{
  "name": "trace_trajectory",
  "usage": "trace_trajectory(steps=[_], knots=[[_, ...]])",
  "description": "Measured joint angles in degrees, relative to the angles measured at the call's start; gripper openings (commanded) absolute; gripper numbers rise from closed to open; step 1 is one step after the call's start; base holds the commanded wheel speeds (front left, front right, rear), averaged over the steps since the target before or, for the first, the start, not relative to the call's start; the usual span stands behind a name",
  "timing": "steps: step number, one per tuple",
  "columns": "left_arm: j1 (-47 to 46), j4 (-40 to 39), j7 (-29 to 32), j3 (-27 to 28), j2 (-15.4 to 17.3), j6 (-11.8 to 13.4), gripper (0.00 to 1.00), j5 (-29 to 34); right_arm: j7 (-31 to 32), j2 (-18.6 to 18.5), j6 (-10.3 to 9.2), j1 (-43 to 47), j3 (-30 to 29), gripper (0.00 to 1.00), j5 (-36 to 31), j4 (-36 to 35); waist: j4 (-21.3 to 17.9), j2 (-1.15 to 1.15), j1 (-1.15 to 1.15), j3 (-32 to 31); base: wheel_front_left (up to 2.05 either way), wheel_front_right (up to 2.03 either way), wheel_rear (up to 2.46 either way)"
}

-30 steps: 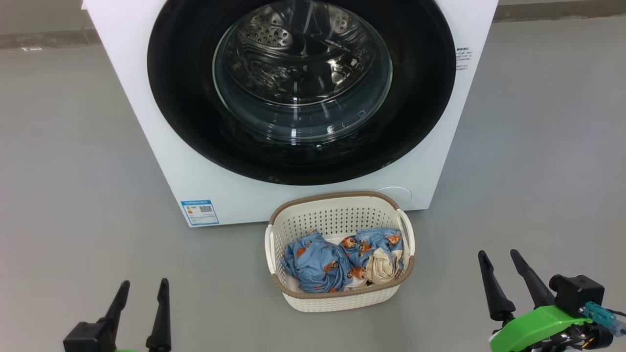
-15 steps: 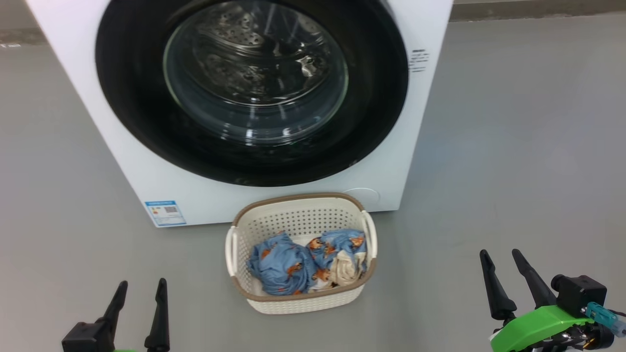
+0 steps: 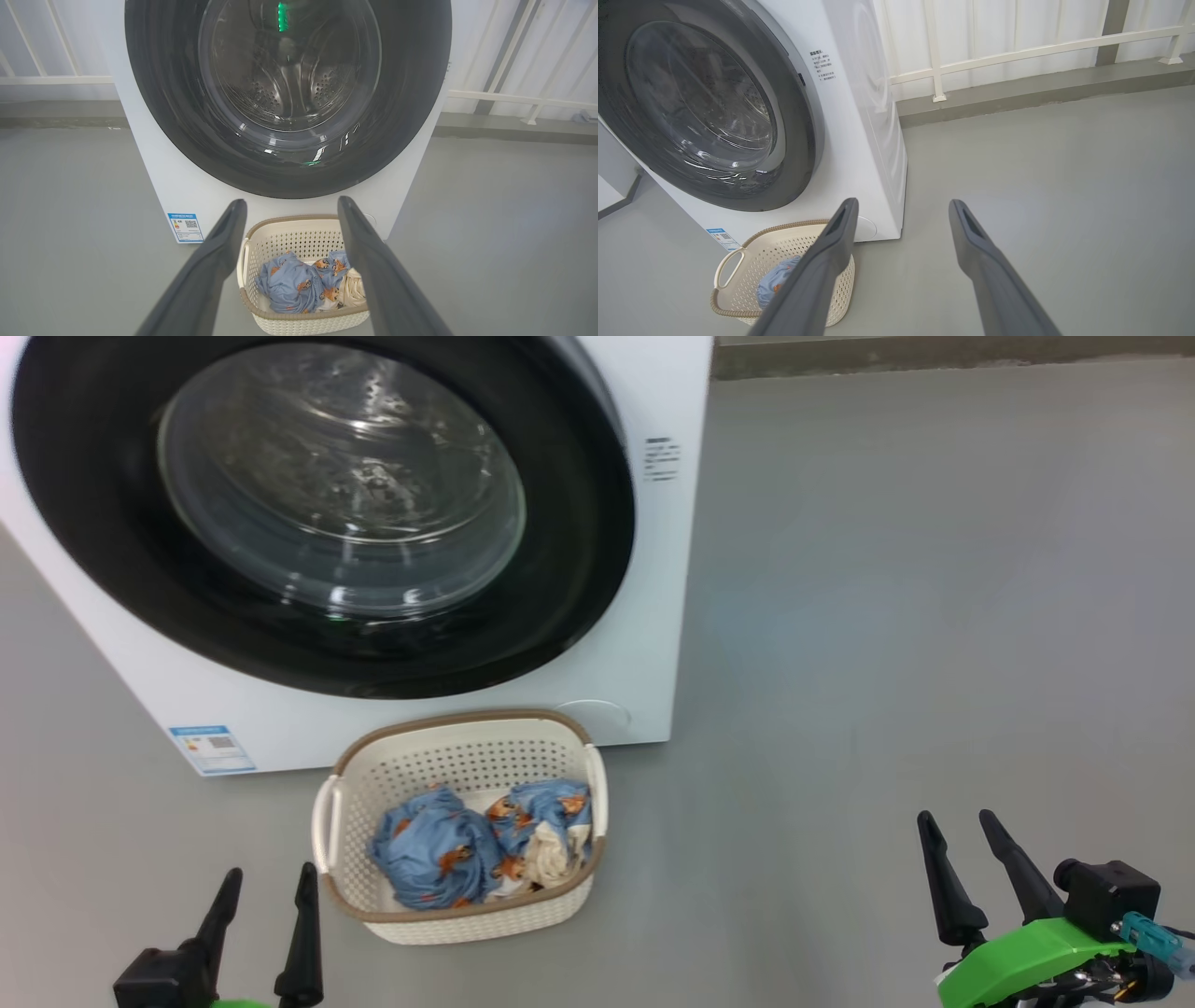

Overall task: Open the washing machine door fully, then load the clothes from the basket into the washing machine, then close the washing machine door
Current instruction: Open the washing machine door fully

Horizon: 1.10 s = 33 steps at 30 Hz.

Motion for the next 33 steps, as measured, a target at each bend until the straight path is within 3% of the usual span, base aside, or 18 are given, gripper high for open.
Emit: trace_trajectory(steps=[9,18,19,20,21,22,23,33], knots=[[-0.17,-0.08,0.00,0.03,-0.33,0.00,1.00,-0.99,0.00,-0.02,0.00,0.00,-0.25,1.00,0.00,-0.03,-0.15,0.00,0.00,0.19,0.81,0.81,-1.62],[-0.18,-0.02,0.00,-0.14,-0.32,0.00,1.00,-1.32,0.00,-0.05,0.00,-0.02,-0.21,1.00,0.02,-0.20,-0.08,0.00,0.00,0.51,0.15,0.15,-0.29],[-0.18,-0.02,0.00,-0.15,-0.30,0.00,1.00,-1.32,-0.01,-0.03,0.00,-0.02,-0.11,0.89,0.13,-0.18,-0.06,0.00,0.00,0.58,0.00,0.00,0.00],[-0.19,-0.03,0.00,-0.19,-0.31,0.00,1.00,-1.32,0.00,0.02,0.00,-0.03,0.02,0.47,0.42,-0.13,-0.04,0.00,0.00,0.65,0.00,0.00,0.00],[-0.21,-0.03,0.00,-0.30,-0.32,0.00,1.00,-1.34,0.00,0.19,0.00,-0.09,0.10,0.33,1.35,-0.12,-0.03,0.00,0.00,0.72,0.00,0.00,0.00],[-0.21,-0.03,0.00,-0.48,-0.35,0.00,1.00,-1.41,0.00,0.53,0.00,-0.25,0.09,0.12,2.43,-0.09,-0.02,0.00,0.00,0.78,0.00,0.00,0.00],[-0.21,-0.04,0.00,-0.68,-0.46,0.00,1.00,-1.44,-0.01,0.78,0.00,-0.46,0.27,0.00,3.86,-0.02,-0.01,0.00,0.00,0.85,0.00,0.00,0.00],[-0.41,-0.15,0.00,-2.43,-1.76,0.00,1.00,-2.41,-0.02,1.12,0.00,-8.65,2.42,0.00,20.71,0.78,1.07,0.00,0.00,2.38,0.00,0.00,0.00]])
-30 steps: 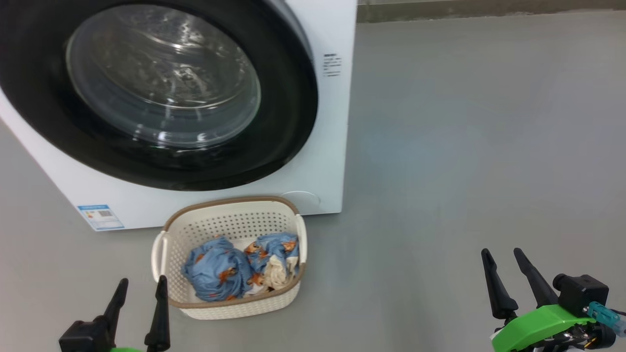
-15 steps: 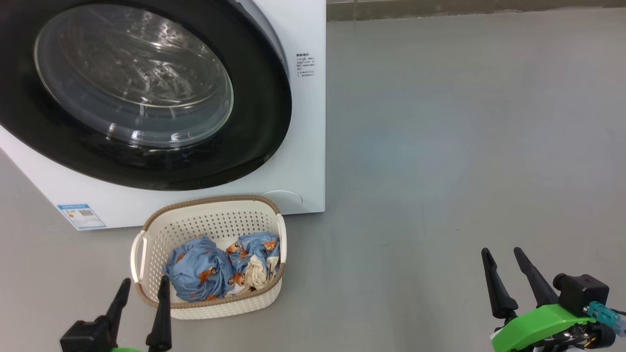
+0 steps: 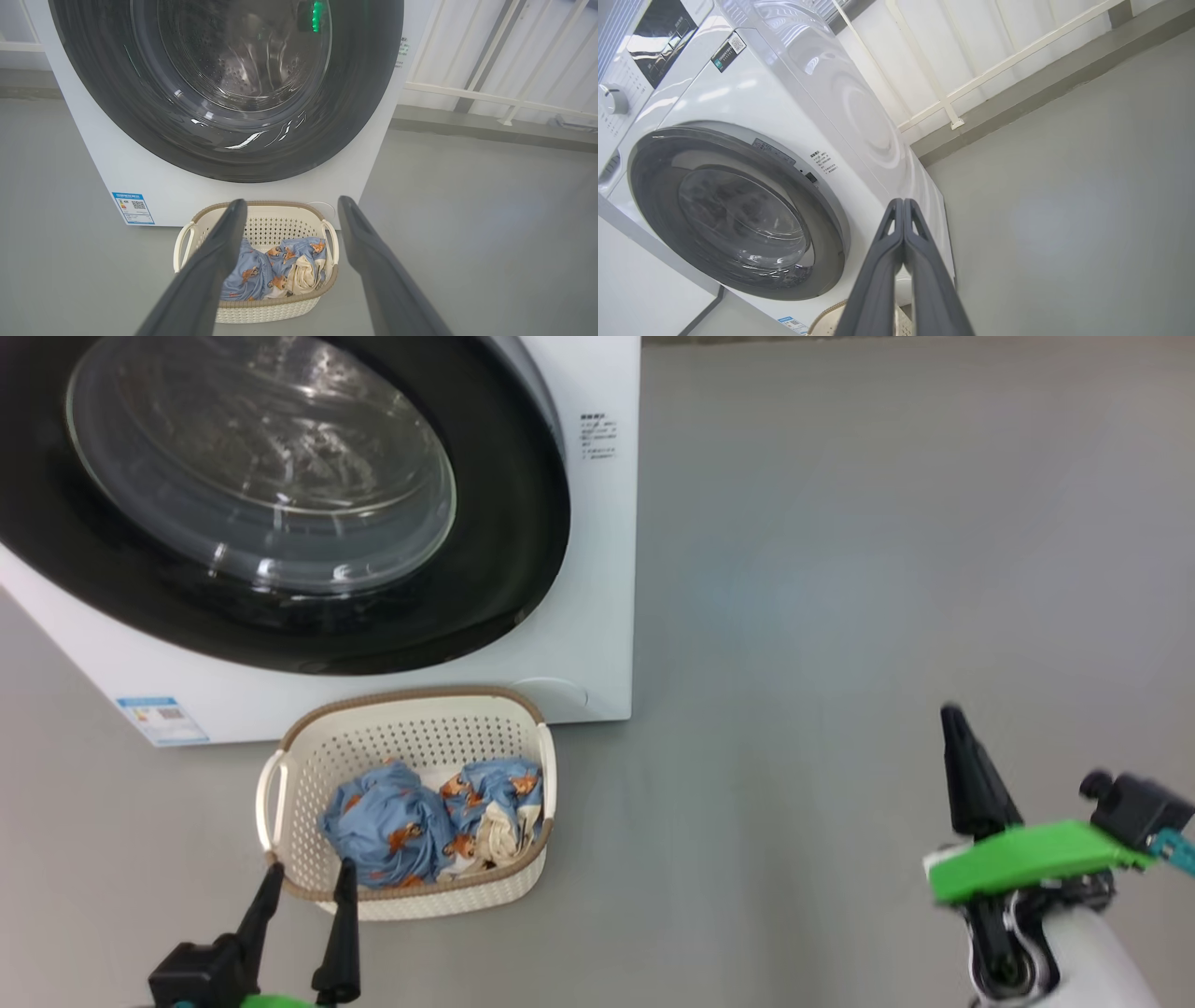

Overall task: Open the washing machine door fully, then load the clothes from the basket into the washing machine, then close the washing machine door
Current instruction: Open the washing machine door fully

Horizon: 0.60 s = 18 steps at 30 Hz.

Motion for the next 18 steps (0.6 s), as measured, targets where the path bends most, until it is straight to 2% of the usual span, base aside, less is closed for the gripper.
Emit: trace_trajectory(steps=[5,7,13,18], knots=[[-1.97,-0.29,0.00,-0.91,-0.42,0.00,1.00,-0.20,0.10,-1.08,0.00,-6.03,3.14,0.00,10.31,1.86,1.22,0.00,0.00,1.81,0.00,0.00,0.00],[-2.77,-0.44,-0.01,-1.09,-0.63,0.00,1.00,-0.54,0.88,-1.18,0.00,-8.95,3.61,0.00,16.36,1.77,1.76,0.00,0.00,2.79,0.00,0.00,0.00],[-5.70,-1.26,-0.15,-1.97,-1.03,0.00,1.00,-1.00,7.69,-3.24,0.00,-17.05,4.46,0.00,34.63,-1.13,3.49,0.00,0.00,6.23,0.00,0.00,0.00],[-8.75,-1.58,-0.15,-3.25,-1.34,0.00,1.00,-1.99,14.38,-6.62,0.00,-22.99,4.79,0.00,42.67,-1.42,5.12,0.00,0.00,9.53,0.00,0.00,0.00]])
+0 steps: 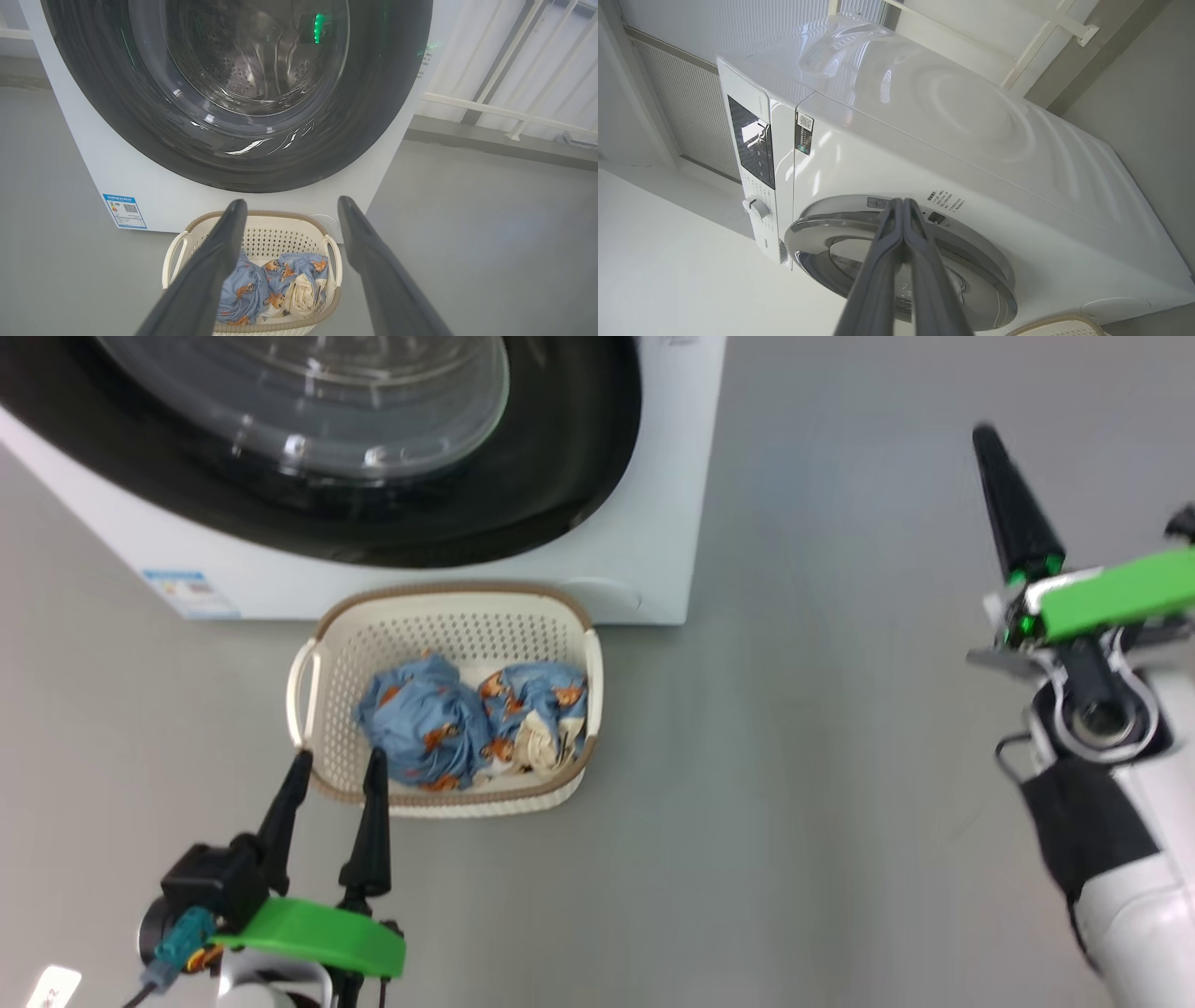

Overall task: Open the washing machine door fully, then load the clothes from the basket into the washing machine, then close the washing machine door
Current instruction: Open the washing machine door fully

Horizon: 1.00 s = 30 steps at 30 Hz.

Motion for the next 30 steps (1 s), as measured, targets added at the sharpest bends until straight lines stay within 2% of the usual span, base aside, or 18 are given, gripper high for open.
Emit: trace_trajectory(steps=[9,23,30], knots=[[-2.86,-0.35,0.00,-1.32,-0.36,0.00,1.00,-0.53,13.74,-2.92,0.00,-9.15,1.00,0.00,8.48,2.70,3.57,0.00,0.00,4.61,0.00,0.00,0.00],[-6.58,-1.15,0.00,-4.14,-0.60,0.00,1.00,-2.31,26.20,-2.52,0.00,-24.51,0.81,0.00,12.54,11.83,7.18,0.00,0.00,10.54,0.00,0.00,0.00],[-8.21,-2.34,0.00,-5.44,-0.68,0.00,1.00,-3.75,30.11,-2.14,0.00,-31.98,0.83,0.00,12.91,14.90,8.86,0.00,0.00,13.52,0.00,0.00,0.00]])
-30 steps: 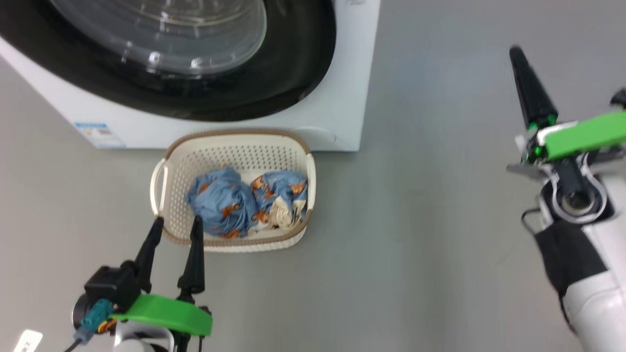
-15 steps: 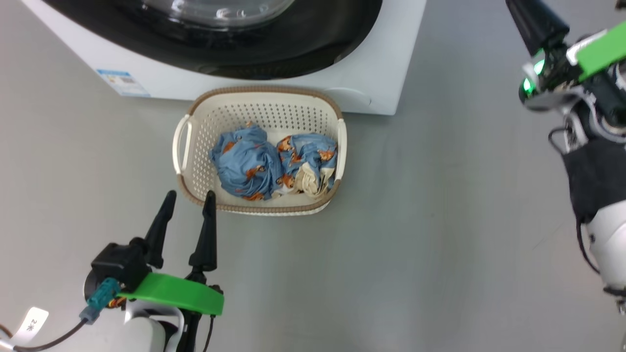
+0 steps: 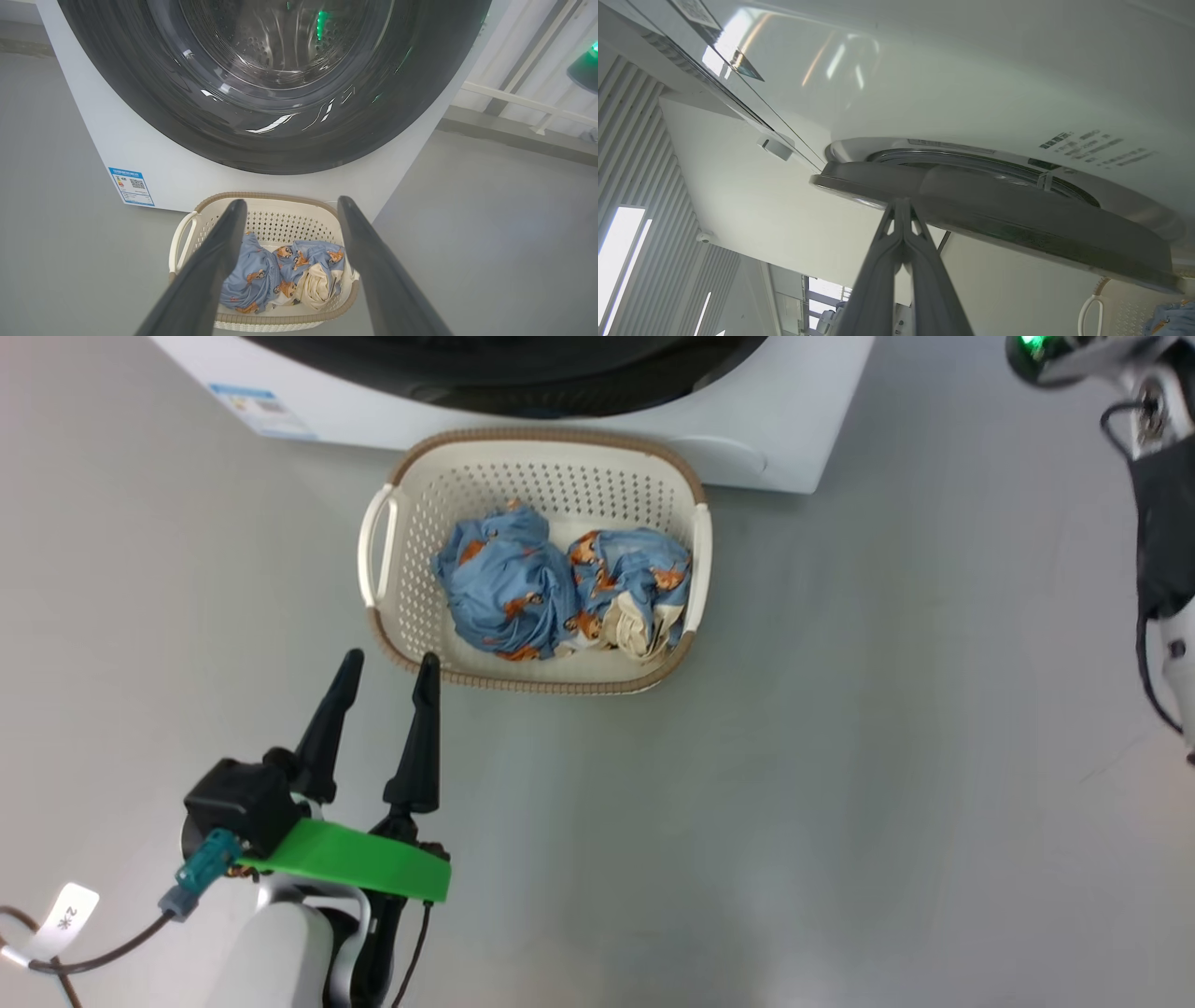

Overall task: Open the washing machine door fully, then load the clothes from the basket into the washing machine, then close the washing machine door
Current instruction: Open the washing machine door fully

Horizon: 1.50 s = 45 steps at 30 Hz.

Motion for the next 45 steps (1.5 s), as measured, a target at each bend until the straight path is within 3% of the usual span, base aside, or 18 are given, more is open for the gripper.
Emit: trace_trajectory(steps=[17,45], knots=[[-2.52,-0.75,0.00,-1.97,-0.07,0.00,1.00,-1.86,1.37,-0.10,0.00,-9.00,1.12,0.00,-4.02,4.49,3.75,0.00,0.00,5.33,0.00,0.00,0.00],[-3.86,-1.67,0.00,-3.50,-0.29,0.00,1.00,-4.43,0.48,0.20,0.00,-12.83,2.88,0.00,-7.16,5.42,5.84,0.00,0.00,8.44,0.00,0.00,0.00]])
